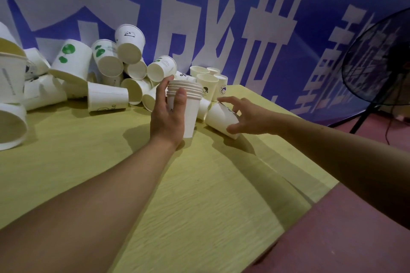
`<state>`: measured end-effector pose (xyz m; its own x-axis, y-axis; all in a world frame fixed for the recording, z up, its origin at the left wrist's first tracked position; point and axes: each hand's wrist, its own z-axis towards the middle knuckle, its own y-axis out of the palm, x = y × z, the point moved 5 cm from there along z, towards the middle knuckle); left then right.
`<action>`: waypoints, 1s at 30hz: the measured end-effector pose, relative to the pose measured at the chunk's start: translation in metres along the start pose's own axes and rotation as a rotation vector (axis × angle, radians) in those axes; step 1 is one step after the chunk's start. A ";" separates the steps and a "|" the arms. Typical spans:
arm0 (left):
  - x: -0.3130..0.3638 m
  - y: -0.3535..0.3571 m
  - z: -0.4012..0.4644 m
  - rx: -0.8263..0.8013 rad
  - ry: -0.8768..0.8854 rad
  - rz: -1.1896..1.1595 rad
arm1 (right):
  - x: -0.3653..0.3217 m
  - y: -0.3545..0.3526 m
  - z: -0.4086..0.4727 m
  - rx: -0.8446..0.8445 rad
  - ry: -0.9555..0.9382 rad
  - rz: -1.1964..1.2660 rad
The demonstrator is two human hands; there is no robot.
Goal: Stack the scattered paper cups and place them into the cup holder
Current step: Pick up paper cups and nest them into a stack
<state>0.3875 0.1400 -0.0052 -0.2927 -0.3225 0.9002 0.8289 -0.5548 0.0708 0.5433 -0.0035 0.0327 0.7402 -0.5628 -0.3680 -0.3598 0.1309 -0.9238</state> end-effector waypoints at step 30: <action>0.002 -0.001 -0.002 0.057 0.073 0.073 | -0.067 0.002 -0.009 0.630 -0.346 0.497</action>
<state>0.3854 0.1380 -0.0041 -0.2629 -0.4169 0.8701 0.8745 -0.4839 0.0323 0.4879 0.0277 0.0564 0.7485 -0.0548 -0.6609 -0.3814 0.7797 -0.4965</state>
